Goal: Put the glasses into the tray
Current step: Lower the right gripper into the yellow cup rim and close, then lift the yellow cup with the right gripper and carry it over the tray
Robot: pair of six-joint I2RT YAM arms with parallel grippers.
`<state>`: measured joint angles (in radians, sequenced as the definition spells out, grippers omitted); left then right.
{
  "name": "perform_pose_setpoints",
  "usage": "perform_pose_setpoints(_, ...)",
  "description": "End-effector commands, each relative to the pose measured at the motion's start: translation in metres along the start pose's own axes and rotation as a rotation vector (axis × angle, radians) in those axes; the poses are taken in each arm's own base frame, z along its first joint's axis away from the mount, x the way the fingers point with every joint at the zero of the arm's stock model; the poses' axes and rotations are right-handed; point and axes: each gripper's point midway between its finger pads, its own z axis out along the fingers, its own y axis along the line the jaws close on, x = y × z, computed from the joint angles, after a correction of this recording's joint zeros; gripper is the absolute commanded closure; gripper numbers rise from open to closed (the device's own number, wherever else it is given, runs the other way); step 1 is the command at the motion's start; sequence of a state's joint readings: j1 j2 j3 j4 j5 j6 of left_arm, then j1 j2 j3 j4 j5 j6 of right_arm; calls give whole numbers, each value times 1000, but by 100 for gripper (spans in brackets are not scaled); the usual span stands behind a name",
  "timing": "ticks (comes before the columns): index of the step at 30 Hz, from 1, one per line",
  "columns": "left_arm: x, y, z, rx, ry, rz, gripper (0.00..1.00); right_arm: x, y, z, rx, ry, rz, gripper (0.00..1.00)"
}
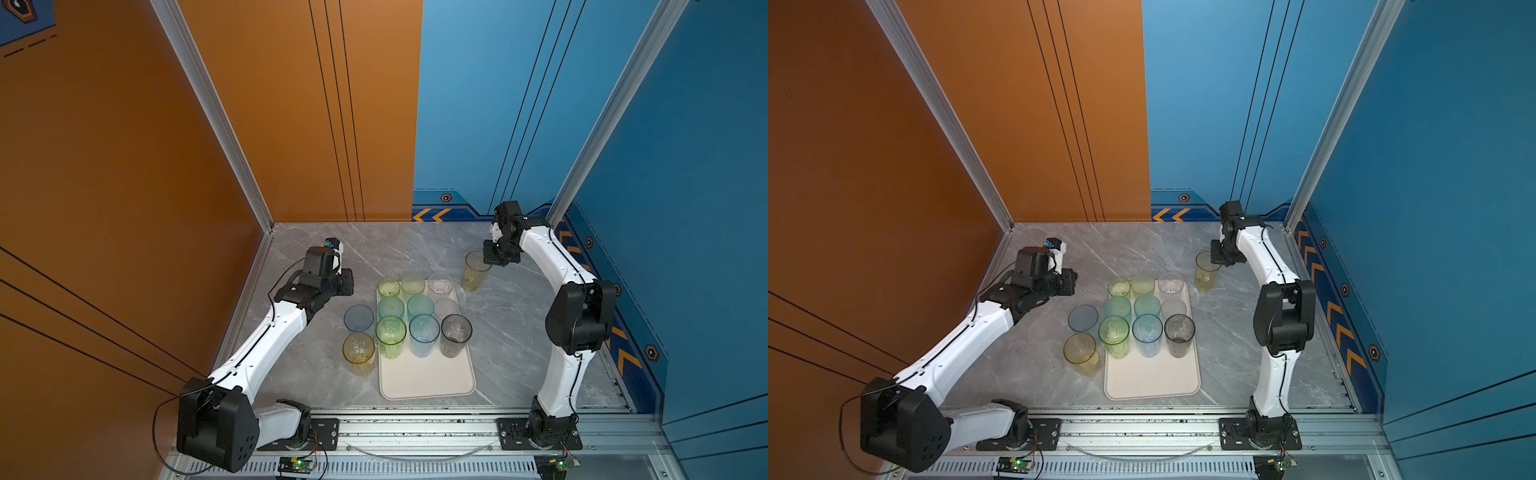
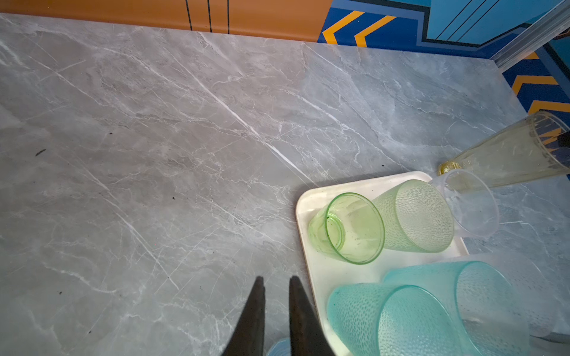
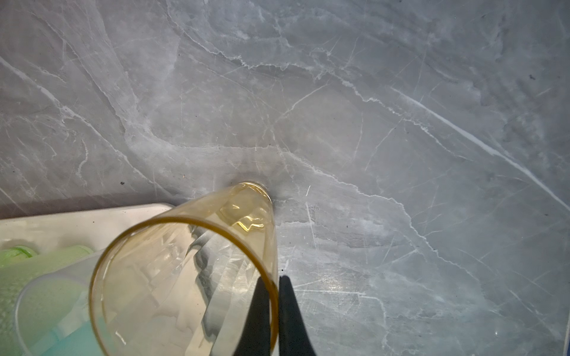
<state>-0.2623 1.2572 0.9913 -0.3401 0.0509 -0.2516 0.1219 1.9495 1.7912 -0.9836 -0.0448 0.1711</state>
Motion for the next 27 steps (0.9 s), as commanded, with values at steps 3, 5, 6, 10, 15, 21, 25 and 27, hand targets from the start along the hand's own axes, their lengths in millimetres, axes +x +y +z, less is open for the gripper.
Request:
perform_pose_setpoints(3,5,-3,-4,21,7,11,83,4,-2,-44,21,-83,-30,100)
perform_pose_setpoints(5,7,-4,-5,19,10,16,83,5,-1,-61,17,-124,-36,100)
perform_pose_setpoints(6,7,-5,-5,17,13,18,83,6,0,-71,14,-146,-42,100)
perform_pose_setpoints(10,10,-7,-7,14,18,30,83,12,4,-112,4,-243,-69,100)
perform_pose_setpoints(15,13,-6,-9,7,32,33,83,34,34,-175,-129,-363,-147,100)
perform_pose_setpoints(21,15,-5,-13,-6,48,43,83,81,76,-239,-214,-453,-322,99)
perform_pose_setpoints(25,13,-2,-17,-16,53,47,83,114,98,-269,-255,-487,-451,99)
perform_pose_setpoints(27,13,0,-18,-18,52,41,83,131,110,-279,-296,-490,-514,99)
